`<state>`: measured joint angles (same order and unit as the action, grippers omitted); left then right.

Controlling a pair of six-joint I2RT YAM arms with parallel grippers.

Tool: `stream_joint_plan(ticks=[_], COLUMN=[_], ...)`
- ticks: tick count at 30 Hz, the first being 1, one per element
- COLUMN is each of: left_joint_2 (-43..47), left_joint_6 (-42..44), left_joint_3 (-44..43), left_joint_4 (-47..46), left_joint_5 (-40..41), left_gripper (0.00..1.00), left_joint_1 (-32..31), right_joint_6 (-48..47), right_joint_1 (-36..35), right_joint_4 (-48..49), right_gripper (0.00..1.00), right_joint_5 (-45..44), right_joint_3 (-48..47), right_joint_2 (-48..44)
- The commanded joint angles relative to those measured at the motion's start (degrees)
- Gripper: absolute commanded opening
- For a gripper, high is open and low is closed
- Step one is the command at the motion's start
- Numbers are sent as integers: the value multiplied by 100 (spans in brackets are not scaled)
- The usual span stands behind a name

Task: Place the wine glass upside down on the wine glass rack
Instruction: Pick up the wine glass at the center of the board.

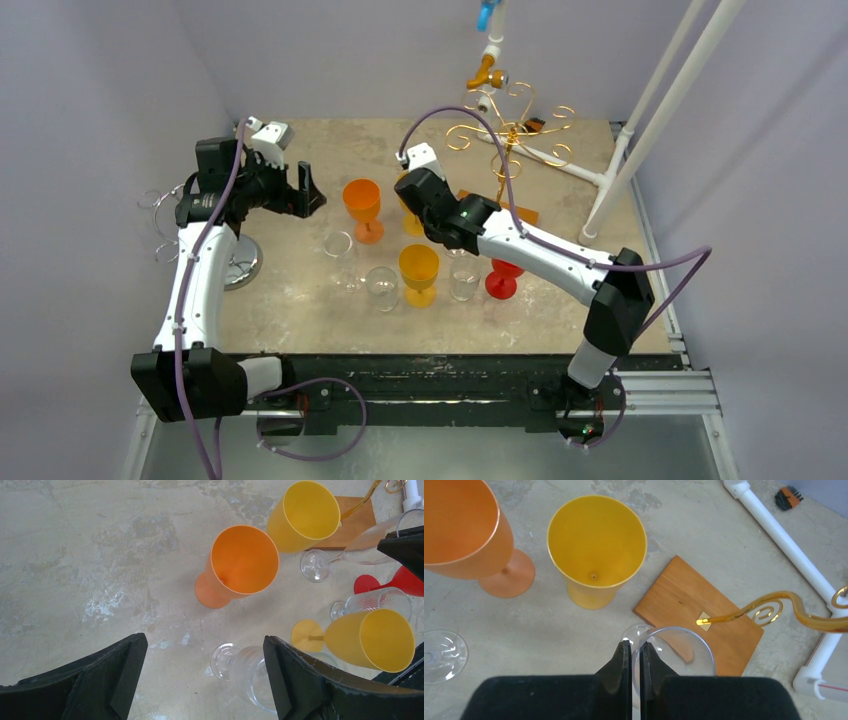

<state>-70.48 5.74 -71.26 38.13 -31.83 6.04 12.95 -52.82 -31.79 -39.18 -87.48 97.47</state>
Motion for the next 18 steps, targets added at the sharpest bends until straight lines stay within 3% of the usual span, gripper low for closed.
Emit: stream_joint_plan(ticks=[1,7,18], left_joint_2=[200,189,70], left_joint_6=[117,81,148], left_joint_3=[-168,-206,-781], left_joint_4=[70,147,850], left_joint_5=[-217,-293,-903], left_gripper=[94,99,100], left_joint_1=[24,24,24], right_joint_6=[-19,-83,-144], right_joint_1=[18,10,-286], right_joint_4=[-138,-382,-1026], right_gripper=[0,0,0], right_joint_5=[-52,-356,403], right_joint_3=[138,-44,-953], right_joint_2=[-156,-442,-1368])
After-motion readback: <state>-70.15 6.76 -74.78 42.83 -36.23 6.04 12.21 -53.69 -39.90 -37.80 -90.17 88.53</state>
